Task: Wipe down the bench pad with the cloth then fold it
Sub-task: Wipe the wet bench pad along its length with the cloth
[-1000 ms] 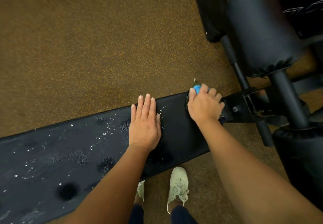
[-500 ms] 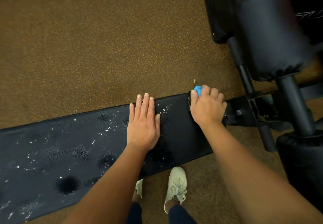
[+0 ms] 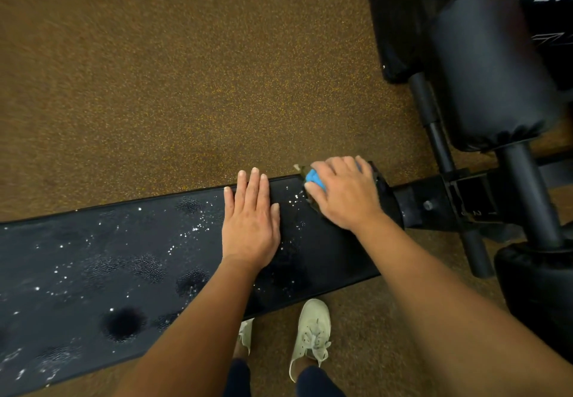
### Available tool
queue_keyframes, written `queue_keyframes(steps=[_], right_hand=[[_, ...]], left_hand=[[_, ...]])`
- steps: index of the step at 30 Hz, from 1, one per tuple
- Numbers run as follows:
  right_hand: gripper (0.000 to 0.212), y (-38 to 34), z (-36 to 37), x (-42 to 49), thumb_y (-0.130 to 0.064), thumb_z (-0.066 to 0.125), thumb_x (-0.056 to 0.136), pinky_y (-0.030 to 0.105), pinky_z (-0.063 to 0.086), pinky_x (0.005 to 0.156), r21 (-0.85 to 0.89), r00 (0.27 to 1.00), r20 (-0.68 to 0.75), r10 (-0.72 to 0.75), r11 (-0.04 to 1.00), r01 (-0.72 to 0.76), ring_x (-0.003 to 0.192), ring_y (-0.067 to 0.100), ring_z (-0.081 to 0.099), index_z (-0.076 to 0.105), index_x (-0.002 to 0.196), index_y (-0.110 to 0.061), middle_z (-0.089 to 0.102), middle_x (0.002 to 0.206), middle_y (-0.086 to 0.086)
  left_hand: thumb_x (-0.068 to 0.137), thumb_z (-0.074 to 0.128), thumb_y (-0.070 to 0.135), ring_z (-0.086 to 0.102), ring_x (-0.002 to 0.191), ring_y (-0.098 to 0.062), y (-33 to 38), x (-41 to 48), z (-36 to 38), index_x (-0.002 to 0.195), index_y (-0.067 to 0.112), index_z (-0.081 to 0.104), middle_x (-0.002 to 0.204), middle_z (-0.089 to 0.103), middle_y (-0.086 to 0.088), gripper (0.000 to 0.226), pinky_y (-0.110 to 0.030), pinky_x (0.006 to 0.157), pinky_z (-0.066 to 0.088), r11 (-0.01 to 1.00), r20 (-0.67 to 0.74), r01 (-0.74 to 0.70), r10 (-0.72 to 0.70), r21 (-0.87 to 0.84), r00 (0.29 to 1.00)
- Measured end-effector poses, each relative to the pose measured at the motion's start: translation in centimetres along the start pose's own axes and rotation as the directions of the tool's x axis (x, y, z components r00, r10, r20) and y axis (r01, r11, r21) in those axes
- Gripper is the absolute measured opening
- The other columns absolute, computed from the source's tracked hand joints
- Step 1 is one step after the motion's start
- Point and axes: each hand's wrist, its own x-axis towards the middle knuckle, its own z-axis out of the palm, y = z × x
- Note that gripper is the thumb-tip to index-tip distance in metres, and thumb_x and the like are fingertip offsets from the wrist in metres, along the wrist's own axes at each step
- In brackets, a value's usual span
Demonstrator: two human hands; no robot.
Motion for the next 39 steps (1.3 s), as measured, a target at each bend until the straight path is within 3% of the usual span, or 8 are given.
queue_keyframes(steps=[5, 8, 11, 17, 22, 28, 35, 39], right_hand=[[0.062, 0.1, -0.7, 1.8, -0.057, 0.017, 0.091, 0.047, 0.039, 0.084, -0.084, 0.972, 0.098, 0.214, 0.975, -0.206, 0.096, 0.032, 0.053, 0.061, 0.101, -0.014, 0.063, 0.099, 0.012], [0.059, -3.3, 0.0, 2.1, -0.054, 0.02, 0.092, 0.047, 0.038, 0.082, -0.053, 0.992, 0.076, 0.104, 0.994, -0.1, 0.089, 0.033, 0.054, 0.063, 0.092, -0.014, 0.064, 0.09, 0.012], [0.053, -2.7, 0.1, 1.2, -0.052, 0.022, 0.093, 0.047, 0.037, 0.087, -0.022, 0.998, 0.055, -0.011, 1.0, 0.012, 0.091, 0.031, 0.053, 0.062, 0.1, -0.018, 0.062, 0.093, 0.008], [0.066, -3.3, 0.0, 2.4, -0.051, 0.016, 0.091, 0.05, 0.037, 0.092, -0.074, 0.974, 0.082, 0.21, 0.976, -0.204, 0.095, 0.035, 0.055, 0.066, 0.096, -0.009, 0.066, 0.096, 0.016], [0.055, -4.2, 0.2, 1.5, -0.053, 0.023, 0.091, 0.044, 0.038, 0.084, -0.001, 0.993, 0.071, -0.095, 0.995, 0.096, 0.092, 0.031, 0.055, 0.063, 0.105, -0.018, 0.063, 0.095, 0.008], [0.061, -2.1, 0.1, 2.4, -0.052, 0.02, 0.091, 0.043, 0.041, 0.077, -0.073, 0.989, 0.04, 0.143, 0.988, -0.14, 0.086, 0.034, 0.058, 0.064, 0.088, -0.01, 0.067, 0.088, 0.013], [0.05, -6.4, 0.6, 1.4, -0.053, 0.03, 0.092, 0.044, 0.04, 0.085, 0.004, 0.981, 0.037, -0.19, 0.982, 0.19, 0.091, 0.029, 0.053, 0.06, 0.11, -0.018, 0.062, 0.097, 0.006], [0.059, -3.4, -0.2, 1.9, -0.055, 0.019, 0.092, 0.043, 0.039, 0.083, -0.073, 0.995, 0.093, 0.022, 0.997, -0.015, 0.092, 0.03, 0.054, 0.061, 0.103, -0.015, 0.063, 0.096, 0.009]], left_hand=[[0.099, 0.02, 0.036, 0.005, 0.147, -0.028, -2.4, -0.4, -0.2, 0.149, 0.005, 0.027, 0.158, 0.019, -0.011, 0.059, -0.047, 0.118, 0.002, 0.999, -0.024, 0.036, -0.036, 0.008, 0.999], [0.099, 0.021, 0.035, 0.01, 0.147, -0.03, -2.7, -0.5, -0.2, 0.147, 0.004, 0.03, 0.157, 0.023, -0.012, 0.058, -0.048, 0.118, 0.003, 0.999, -0.035, 0.046, -0.046, -0.006, 0.998], [0.099, 0.021, 0.035, 0.012, 0.147, -0.031, -2.6, -0.5, -0.2, 0.147, 0.004, 0.031, 0.156, 0.024, -0.012, 0.058, -0.048, 0.117, 0.003, 0.999, -0.037, 0.044, -0.045, -0.006, 0.998], [0.099, 0.018, 0.035, 0.011, 0.147, -0.03, -2.6, -0.6, -0.3, 0.147, 0.005, 0.03, 0.157, 0.024, -0.012, 0.058, -0.048, 0.118, 0.005, 0.999, -0.036, 0.047, -0.047, 0.0, 0.998], [0.099, 0.021, 0.034, 0.015, 0.146, -0.031, -2.6, -0.6, -0.4, 0.145, 0.004, 0.034, 0.155, 0.028, -0.013, 0.057, -0.049, 0.117, 0.007, 0.998, -0.048, 0.042, -0.044, -0.038, 0.998], [0.098, 0.022, 0.031, 0.016, 0.145, -0.031, -3.4, -0.9, -0.6, 0.144, 0.004, 0.037, 0.154, 0.03, -0.012, 0.055, -0.049, 0.117, 0.008, 0.997, -0.064, 0.04, -0.044, -0.062, 0.997], [0.097, 0.024, 0.028, 0.019, 0.145, -0.031, -4.7, -1.3, -0.4, 0.144, 0.004, 0.038, 0.154, 0.031, -0.011, 0.053, -0.051, 0.116, 0.01, 0.991, -0.086, 0.099, -0.107, -0.087, 0.991], [0.097, 0.025, 0.027, 0.02, 0.144, -0.033, -4.8, -1.5, -0.5, 0.143, 0.004, 0.038, 0.154, 0.031, -0.012, 0.053, -0.053, 0.115, 0.011, 0.993, -0.093, 0.077, -0.085, -0.087, 0.992]])
